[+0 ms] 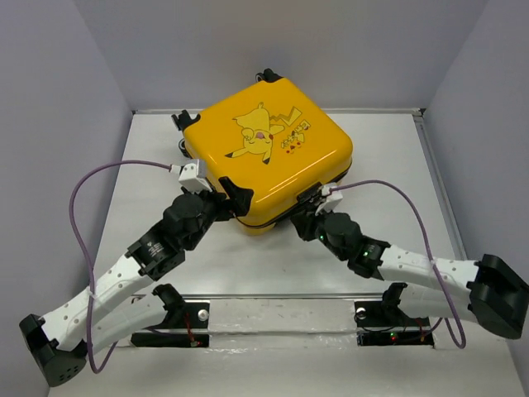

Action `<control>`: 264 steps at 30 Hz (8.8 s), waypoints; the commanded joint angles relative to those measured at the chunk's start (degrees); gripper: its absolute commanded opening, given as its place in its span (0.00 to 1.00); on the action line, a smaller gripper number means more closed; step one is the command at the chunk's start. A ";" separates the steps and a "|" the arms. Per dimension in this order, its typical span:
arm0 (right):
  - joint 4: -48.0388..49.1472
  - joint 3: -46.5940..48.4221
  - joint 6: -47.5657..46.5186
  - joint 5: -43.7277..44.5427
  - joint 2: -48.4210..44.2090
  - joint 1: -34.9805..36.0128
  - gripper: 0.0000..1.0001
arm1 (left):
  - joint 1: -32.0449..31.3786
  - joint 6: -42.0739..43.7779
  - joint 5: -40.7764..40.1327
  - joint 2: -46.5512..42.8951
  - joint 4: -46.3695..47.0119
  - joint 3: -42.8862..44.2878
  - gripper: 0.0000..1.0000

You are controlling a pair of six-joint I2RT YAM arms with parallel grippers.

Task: Pack the luggage

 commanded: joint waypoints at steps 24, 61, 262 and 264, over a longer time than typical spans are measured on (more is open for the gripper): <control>17.19 -3.66 -15.09 -17.90 3.06 -25.36 0.44 | 5.12 2.06 2.07 -5.87 -7.00 -4.37 0.99; 31.65 -9.99 -1.28 -27.92 -2.70 -25.36 0.13 | 5.04 0.83 8.31 -1.21 6.71 -7.01 0.99; 14.22 -10.97 2.84 1.37 -0.45 19.75 0.07 | 49.32 -11.82 39.52 52.43 23.83 24.31 0.06; 13.52 -10.27 2.84 -0.14 -0.89 17.63 0.07 | 50.82 -11.65 38.73 48.74 25.24 21.13 0.06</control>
